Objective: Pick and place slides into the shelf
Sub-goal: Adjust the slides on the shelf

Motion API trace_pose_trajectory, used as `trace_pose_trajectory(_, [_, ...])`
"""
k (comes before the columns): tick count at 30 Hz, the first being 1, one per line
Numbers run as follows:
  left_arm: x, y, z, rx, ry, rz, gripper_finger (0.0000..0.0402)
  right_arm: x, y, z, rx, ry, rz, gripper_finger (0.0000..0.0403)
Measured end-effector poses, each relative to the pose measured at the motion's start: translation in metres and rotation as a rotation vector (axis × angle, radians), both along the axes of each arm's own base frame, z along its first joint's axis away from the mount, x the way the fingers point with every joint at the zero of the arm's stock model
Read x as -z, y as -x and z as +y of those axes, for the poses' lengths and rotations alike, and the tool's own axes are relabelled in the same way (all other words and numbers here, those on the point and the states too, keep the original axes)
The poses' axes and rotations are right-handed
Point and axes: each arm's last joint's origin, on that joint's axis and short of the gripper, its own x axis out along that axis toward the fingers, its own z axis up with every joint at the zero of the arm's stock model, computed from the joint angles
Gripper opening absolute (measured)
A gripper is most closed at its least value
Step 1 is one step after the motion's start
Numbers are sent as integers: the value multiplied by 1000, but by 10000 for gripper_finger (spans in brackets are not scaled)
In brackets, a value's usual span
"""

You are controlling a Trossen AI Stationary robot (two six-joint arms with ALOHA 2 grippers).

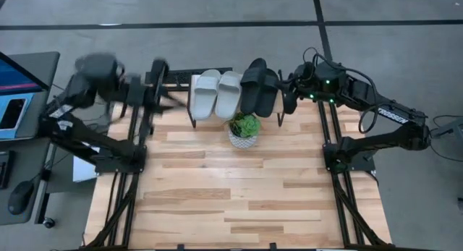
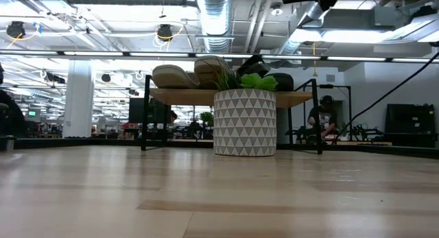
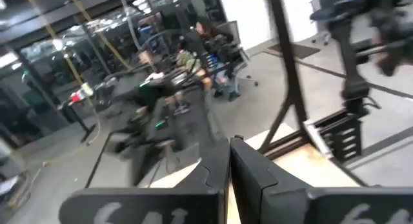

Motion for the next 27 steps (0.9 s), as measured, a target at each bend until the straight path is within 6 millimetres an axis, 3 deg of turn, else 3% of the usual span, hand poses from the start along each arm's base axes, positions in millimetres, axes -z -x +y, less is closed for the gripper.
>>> trace_pose_trajectory(7, [17, 7, 116, -149, 140, 87, 0, 4, 2, 1, 5, -14, 45, 0])
trace_pose_trajectory(11, [42, 7, 186, -206, 298, 157, 0, 4, 2, -1, 21, -12, 48, 0])
trace_pose_trajectory(14, [65, 3, 226, -228, 377, 217, 0, 5, 4, -5, 51, -10, 55, 0])
trace_pose_trajectory(19, [98, -10, 268, -201, 402, 350, 0, 7, 9, -13, 104, -26, 73, 0])
trace_pose_trajectory(24, [126, -20, 291, -310, 253, 603, 0, 14, 16, -17, 214, -65, 137, 0])
trace_pose_trajectory(27, [141, -25, 309, -344, 242, 662, 0, 18, 19, -18, 244, -75, 185, 0])
